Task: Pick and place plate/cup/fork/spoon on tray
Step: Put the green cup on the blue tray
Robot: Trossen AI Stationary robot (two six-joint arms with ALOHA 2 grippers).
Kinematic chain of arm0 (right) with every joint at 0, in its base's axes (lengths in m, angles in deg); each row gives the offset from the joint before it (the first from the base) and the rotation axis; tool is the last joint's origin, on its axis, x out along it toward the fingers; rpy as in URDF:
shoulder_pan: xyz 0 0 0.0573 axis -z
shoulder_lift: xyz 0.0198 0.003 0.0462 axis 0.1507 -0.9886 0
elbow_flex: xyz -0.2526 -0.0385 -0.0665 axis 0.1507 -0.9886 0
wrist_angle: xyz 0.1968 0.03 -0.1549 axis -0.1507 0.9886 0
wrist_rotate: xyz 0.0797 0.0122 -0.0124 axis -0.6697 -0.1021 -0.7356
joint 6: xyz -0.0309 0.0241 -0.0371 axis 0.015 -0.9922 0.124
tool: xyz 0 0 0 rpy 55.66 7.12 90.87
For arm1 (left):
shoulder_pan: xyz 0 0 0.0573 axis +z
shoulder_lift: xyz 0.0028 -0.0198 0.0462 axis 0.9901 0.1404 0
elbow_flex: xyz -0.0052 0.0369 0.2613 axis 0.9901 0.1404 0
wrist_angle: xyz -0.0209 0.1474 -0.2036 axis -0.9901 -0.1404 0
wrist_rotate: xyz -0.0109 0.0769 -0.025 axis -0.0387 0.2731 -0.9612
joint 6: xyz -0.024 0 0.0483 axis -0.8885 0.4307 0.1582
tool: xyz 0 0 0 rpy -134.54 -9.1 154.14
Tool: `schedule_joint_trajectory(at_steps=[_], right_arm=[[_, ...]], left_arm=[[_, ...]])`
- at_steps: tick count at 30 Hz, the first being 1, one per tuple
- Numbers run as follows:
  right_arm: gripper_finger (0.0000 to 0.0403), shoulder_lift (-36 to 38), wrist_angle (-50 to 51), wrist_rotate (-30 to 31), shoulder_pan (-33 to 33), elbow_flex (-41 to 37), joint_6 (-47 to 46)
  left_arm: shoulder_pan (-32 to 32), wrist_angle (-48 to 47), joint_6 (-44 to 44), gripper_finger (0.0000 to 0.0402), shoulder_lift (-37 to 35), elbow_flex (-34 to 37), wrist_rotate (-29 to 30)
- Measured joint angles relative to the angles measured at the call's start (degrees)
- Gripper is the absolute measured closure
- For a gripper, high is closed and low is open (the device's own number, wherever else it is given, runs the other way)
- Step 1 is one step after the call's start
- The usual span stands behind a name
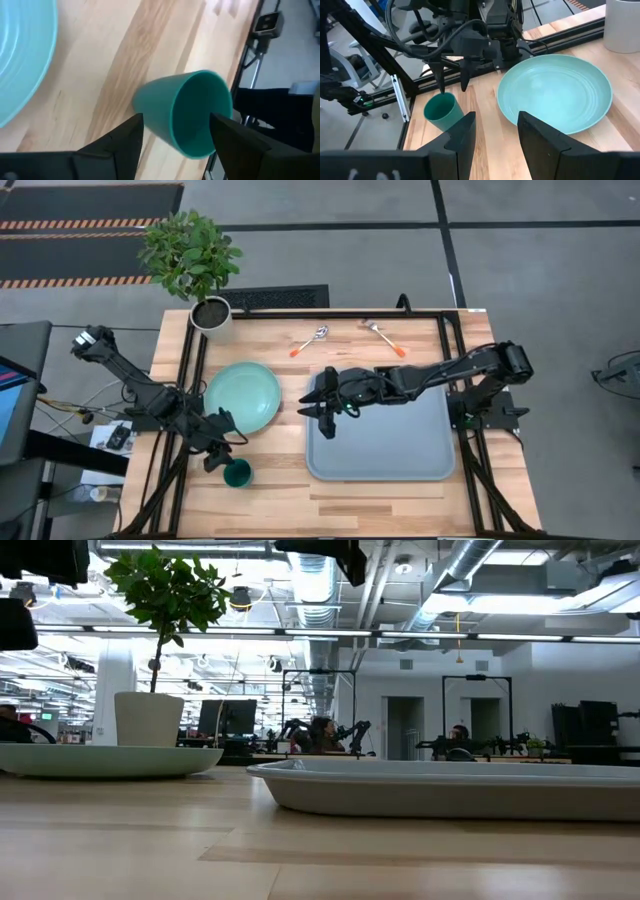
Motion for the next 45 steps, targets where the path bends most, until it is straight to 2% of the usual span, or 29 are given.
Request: schedule_joint_trajectory(at_steps=[4, 11, 14, 18, 25, 30, 34, 39, 45], right_arm=[[0.0232, 0.0, 0.0, 0.0, 0.1, 0.0, 0.0], [0.0232, 0.0, 0.1, 0.0, 0.1, 0.0, 0.0], [0.0232, 0.0, 0.1, 0.0, 0.1, 0.0, 0.0], [0.0232, 0.0, 0.1, 0.0, 0.1, 0.0, 0.0], [0.0232, 0.0, 0.3, 0.0, 0.2, 0.0, -2.0], [0.0232, 0.0, 3.8, -0.1, 0.9, 0.0, -3.2], [0.0232, 0.0, 6.7, -0.2, 1.2, 0.0, -4.5], [0.0232, 0.0, 8.6, -0.6, 1.2, 0.0, -4.7], [0.0232, 2.8, 13.3, -0.7, 0.7, 0.0, -4.7]], left_arm=[[0.0, -3.1, -2.5, 0.0185, 2.8, 0.0, -0.4], [0.0, -0.8, -2.4, 0.0186, 9.2, 0.0, -2.5], [0.0, -2.0, -3.5, 0.0197, 11.8, 0.0, -2.9], [0.0, -2.2, -4.7, 0.0246, 14.2, 0.0, -3.7], [0.0, -2.5, -6.0, 0.0385, 14.5, -0.5, -3.4], [1.0, -2.4, -5.2, 0.0399, 14.4, -3.6, -1.3], [3.5, -5.1, -2.5, 0.04, 14.4, -7.8, 1.4], [9.9, -10.4, 0.5, 0.0401, 14.5, -12.3, 5.5], [20.9, -10.7, 7.4, 0.0401, 15.4, -13.3, 4.9]])
